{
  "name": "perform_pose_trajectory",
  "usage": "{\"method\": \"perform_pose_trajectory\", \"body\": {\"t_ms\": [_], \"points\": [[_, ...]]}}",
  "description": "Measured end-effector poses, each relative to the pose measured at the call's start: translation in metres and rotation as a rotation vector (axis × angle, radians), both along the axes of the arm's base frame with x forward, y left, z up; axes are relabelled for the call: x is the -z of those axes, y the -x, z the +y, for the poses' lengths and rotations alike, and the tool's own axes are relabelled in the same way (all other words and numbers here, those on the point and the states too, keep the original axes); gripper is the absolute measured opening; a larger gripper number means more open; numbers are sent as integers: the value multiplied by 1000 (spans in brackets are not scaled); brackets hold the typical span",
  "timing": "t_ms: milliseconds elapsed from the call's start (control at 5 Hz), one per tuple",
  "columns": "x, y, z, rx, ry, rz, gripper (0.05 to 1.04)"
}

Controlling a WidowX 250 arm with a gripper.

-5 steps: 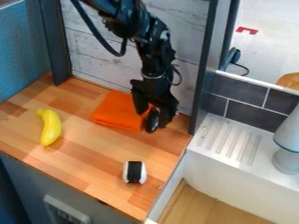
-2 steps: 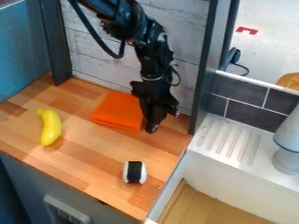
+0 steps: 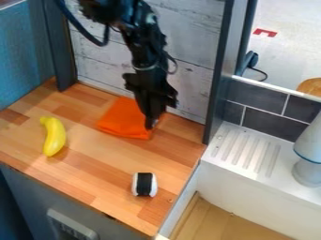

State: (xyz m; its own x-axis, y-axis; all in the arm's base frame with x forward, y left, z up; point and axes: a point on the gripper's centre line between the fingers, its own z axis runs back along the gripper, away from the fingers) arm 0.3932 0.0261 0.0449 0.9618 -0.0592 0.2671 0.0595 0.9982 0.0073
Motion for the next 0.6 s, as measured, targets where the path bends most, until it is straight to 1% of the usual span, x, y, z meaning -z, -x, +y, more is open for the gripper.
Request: {"method": "perform_pose_trajectory", "body": {"t_ms": [200, 400, 600], "points": [[-11, 2, 28, -80, 30, -31, 345], [-18, 2, 56, -165, 62, -42, 345], [-11, 0, 90, -269, 110, -39, 345]]}}
